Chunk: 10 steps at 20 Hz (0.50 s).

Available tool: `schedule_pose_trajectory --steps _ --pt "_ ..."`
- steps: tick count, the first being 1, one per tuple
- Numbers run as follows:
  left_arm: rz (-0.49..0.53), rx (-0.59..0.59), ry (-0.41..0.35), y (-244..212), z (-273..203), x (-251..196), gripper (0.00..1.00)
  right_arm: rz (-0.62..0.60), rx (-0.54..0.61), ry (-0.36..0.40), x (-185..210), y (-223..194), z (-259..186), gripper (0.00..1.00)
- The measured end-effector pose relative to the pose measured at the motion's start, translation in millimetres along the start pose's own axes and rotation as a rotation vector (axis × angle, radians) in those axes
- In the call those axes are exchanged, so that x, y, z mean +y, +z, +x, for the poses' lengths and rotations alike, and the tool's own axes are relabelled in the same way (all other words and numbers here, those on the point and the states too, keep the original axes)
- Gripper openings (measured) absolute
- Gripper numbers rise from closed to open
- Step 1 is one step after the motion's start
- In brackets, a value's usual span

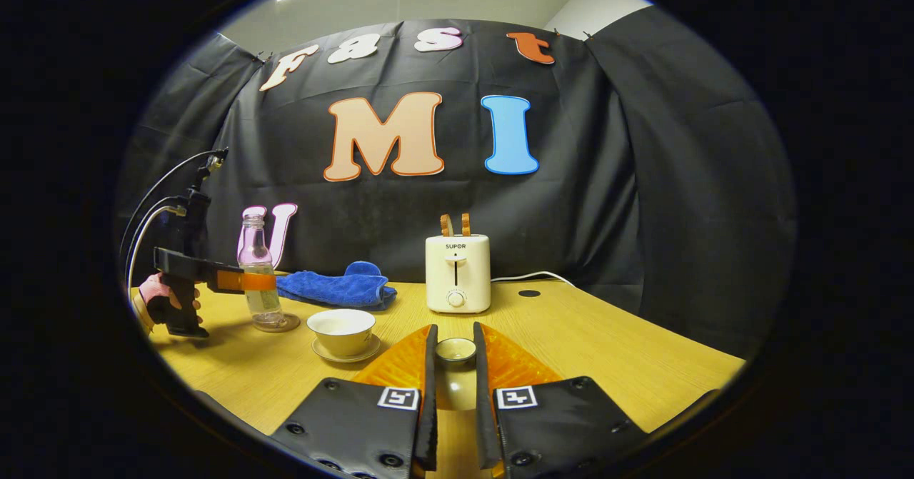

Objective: Open the teacup lid with one hand, grasp the water bottle and pour water into the teacup with the other hand; after pouring, place the water bottle on the coaster and then close the teacup lid.

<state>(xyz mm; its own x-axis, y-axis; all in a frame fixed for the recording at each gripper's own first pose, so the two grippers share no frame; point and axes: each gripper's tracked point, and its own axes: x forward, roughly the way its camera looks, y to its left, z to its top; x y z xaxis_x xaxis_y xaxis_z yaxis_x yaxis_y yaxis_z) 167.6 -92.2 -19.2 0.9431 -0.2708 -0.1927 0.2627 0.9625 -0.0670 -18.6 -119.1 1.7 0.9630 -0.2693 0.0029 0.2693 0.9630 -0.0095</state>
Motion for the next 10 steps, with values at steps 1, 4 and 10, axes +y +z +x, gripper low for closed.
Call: schedule_pose_trajectory --steps 1,4,10 --pt "0.002 0.005 -0.004 -2.6 1.4 -1.7 0.69 0.0 0.0 0.0 0.0 0.4 0.0 0.25" --pt "0.011 0.026 0.005 -8.3 3.1 1.9 0.7 0.0 0.0 0.0 0.0 0.1 0.0 0.25" --pt "0.019 0.02 0.004 -8.9 5.8 4.0 0.72 0.0 -0.001 0.0 0.1 0.2 0.0 0.25"
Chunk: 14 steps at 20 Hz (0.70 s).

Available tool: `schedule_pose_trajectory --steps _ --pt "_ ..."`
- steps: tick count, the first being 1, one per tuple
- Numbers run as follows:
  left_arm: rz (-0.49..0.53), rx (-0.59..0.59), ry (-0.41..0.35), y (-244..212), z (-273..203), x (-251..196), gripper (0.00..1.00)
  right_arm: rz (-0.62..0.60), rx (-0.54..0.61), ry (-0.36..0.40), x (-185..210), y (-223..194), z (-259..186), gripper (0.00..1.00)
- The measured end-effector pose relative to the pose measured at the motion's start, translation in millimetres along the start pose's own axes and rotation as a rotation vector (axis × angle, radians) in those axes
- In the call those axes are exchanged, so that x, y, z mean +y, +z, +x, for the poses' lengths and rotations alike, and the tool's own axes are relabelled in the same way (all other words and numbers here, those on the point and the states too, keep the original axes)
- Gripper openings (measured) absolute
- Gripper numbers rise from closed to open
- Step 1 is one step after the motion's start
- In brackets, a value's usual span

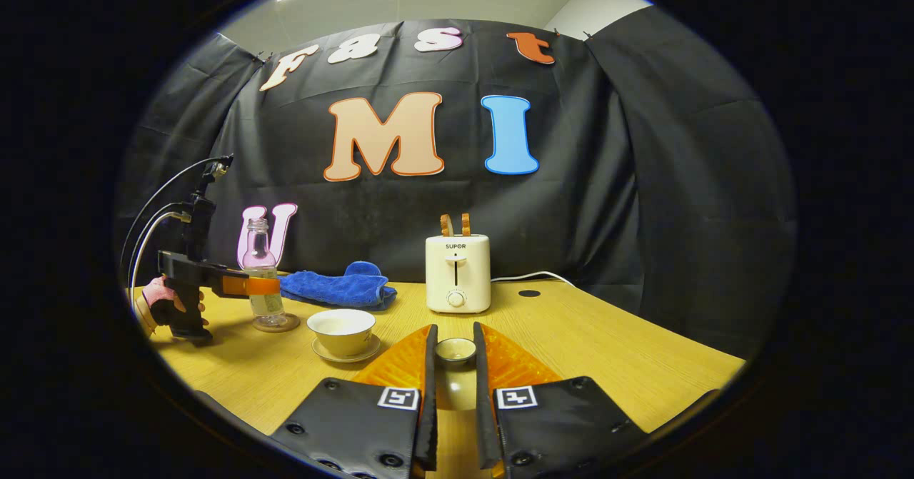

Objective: Open the teacup lid with one hand, grasp the water bottle and pour water into the teacup with the other hand; after pouring, place the water bottle on the coaster and then close the teacup lid.

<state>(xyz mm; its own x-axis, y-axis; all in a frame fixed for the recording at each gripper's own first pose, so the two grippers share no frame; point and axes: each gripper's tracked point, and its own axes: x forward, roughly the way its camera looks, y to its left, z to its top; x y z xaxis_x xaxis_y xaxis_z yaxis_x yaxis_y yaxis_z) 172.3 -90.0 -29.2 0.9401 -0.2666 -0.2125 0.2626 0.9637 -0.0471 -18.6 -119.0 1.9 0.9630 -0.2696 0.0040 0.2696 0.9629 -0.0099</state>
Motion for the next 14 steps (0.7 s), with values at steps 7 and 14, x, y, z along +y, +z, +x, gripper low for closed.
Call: schedule_pose_trajectory --steps 7,14 --pt "0.0 0.013 -0.002 -3.8 -0.1 -2.4 0.8 0.0 0.0 0.0 -0.2 -0.1 -0.2 0.25" --pt "0.069 -0.035 0.007 -2.2 -7.4 -12.8 0.96 0.0 0.0 0.0 -0.2 -0.1 -0.2 0.25"
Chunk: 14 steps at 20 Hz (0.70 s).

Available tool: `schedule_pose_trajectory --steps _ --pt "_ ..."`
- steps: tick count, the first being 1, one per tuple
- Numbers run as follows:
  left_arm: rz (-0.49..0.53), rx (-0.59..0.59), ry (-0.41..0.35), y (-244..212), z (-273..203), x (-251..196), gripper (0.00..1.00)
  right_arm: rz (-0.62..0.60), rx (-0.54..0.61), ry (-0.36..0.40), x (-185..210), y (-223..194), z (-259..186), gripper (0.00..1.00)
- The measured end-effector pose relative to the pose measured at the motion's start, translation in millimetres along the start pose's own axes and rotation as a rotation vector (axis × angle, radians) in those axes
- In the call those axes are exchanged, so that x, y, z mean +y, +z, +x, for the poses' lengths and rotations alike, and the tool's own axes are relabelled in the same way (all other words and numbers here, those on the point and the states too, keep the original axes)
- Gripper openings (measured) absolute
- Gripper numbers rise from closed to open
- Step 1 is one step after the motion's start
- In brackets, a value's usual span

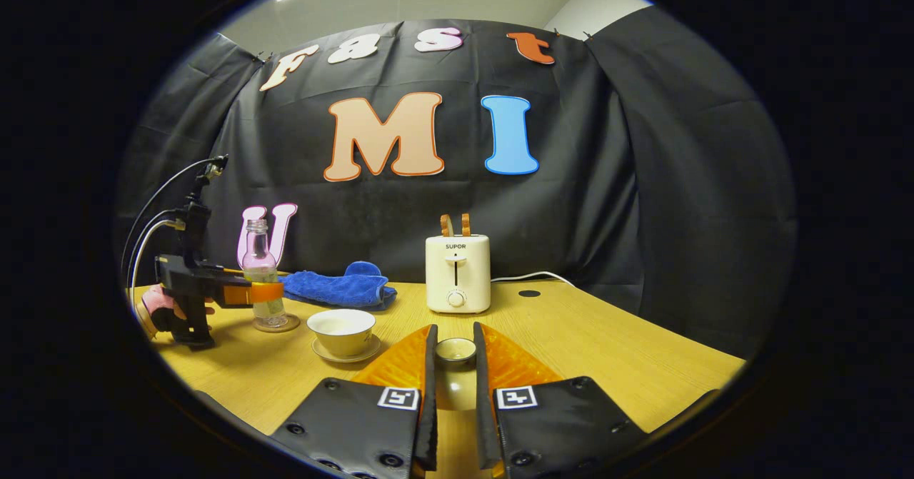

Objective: Open the teacup lid with one hand, grasp the water bottle and pour water into the teacup with the other hand; after pouring, place the water bottle on the coaster and then close the teacup lid.

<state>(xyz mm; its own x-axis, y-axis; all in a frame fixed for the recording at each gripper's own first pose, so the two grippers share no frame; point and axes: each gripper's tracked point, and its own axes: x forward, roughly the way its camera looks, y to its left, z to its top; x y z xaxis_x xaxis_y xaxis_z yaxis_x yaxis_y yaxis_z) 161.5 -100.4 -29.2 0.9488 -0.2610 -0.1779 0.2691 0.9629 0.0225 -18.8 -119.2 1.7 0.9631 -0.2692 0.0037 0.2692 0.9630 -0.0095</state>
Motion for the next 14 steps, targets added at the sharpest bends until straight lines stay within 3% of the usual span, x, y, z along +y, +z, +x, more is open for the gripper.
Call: schedule_pose_trajectory --steps 7,14 --pt "-0.023 -0.023 0.022 -2.0 -10.7 -0.4 0.96 0.0 0.0 0.001 0.3 0.4 0.0 0.25" --pt "-0.019 -0.062 0.047 0.3 -37.2 6.9 0.96 0.002 0.001 0.057 12.4 0.1 2.0 0.24"
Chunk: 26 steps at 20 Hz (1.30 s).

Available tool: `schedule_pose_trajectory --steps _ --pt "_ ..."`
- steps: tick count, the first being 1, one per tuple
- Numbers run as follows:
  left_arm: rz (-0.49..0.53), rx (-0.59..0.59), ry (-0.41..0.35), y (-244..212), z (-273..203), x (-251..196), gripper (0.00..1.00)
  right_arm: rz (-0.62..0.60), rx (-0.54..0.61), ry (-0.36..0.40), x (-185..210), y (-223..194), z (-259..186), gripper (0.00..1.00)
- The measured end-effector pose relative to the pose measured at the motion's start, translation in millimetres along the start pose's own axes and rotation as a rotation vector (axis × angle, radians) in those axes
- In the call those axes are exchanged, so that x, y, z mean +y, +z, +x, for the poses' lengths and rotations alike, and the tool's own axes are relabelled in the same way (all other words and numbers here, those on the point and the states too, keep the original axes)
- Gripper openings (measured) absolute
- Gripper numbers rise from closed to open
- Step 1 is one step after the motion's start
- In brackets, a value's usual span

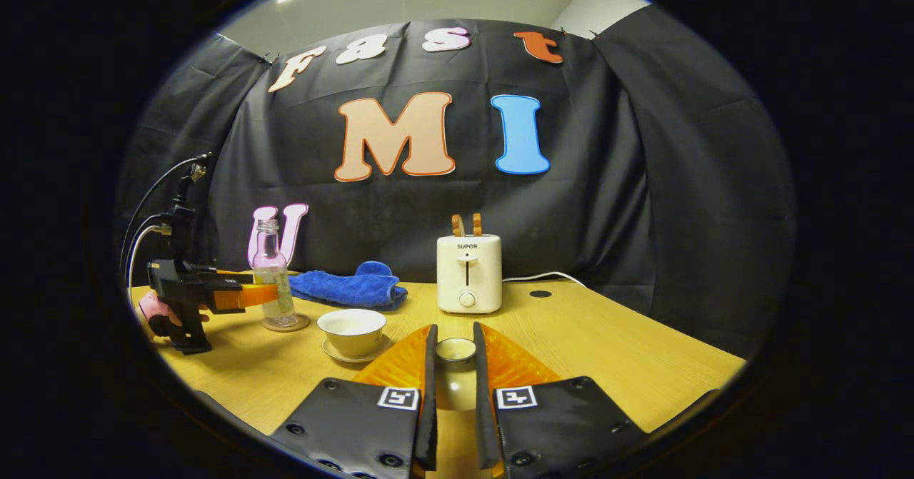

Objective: Open the teacup lid with one hand, grasp the water bottle and pour water into the teacup with the other hand; after pouring, place the water bottle on the coaster and then close the teacup lid.

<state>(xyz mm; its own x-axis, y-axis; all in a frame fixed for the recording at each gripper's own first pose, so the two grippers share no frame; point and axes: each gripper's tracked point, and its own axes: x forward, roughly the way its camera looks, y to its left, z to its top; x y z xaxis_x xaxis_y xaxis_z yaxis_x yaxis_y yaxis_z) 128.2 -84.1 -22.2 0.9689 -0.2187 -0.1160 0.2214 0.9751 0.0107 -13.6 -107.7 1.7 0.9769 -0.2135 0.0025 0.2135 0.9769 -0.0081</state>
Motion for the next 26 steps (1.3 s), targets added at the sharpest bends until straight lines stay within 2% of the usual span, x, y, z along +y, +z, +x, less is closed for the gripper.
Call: schedule_pose_trajectory --steps 2,9,18,26 --pt "-0.005 -0.03 0.015 4.0 -8.7 2.2 0.96 0.0 0.0 -0.001 3.9 -0.6 5.3 0.24" --pt "-0.012 -0.127 0.026 15.9 -32.6 4.1 0.96 0.004 0.01 0.105 51.0 -4.1 40.8 0.26" --pt "-0.022 -0.12 0.118 13.2 -47.4 20.6 0.96 0.009 0.013 0.251 106.8 -6.1 82.8 0.24" --pt "-0.022 -0.122 0.114 13.2 -48.8 18.5 0.96 -0.002 0.07 0.344 139.2 -16.8 110.5 0.25"
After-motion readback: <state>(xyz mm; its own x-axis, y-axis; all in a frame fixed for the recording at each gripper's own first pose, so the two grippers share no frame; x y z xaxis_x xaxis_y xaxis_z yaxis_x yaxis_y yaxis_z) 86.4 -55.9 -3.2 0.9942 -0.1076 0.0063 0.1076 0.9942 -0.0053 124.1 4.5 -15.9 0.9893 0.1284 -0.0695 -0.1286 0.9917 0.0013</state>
